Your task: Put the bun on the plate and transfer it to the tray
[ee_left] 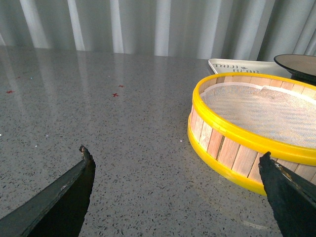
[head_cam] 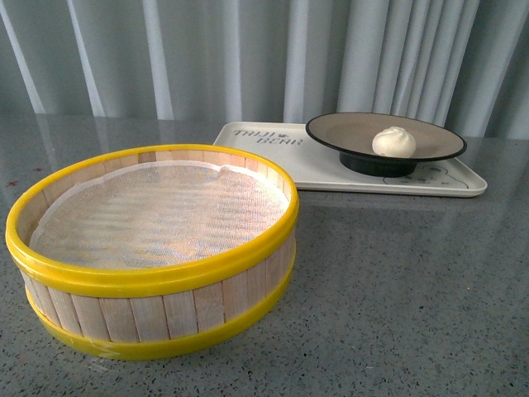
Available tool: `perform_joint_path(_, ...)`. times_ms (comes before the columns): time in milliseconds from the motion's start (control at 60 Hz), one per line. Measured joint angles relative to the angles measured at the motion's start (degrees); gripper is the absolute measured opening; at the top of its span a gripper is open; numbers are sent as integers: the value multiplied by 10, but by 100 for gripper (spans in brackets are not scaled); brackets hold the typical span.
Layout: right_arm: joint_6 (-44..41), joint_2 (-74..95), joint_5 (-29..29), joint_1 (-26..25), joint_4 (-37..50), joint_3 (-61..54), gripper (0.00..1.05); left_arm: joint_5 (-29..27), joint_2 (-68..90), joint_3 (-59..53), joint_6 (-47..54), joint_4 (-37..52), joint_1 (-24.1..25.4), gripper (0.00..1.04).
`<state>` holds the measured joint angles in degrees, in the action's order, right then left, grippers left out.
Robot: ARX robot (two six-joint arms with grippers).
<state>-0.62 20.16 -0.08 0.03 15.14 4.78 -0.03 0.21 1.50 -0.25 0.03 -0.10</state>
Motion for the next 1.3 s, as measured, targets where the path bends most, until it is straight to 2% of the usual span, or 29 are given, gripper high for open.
perform_joint_path(667,0,-102,0,0,-50,-45,2,0,0,0,0,0,0,98)
perform_joint_path(784,0,-182,0,0,-147,-45,2,0,0,0,0,0,0,98)
perform_joint_path(1134,0,-199,0,0,-150,-45,2,0,0,0,0,0,0,98)
perform_joint_path(1184,0,-199,0,0,-151,-45,6,0,0,0,0,0,0,98)
perform_joint_path(1301,0,-199,0,0,-150,-45,26,0,0,0,0,0,0,98)
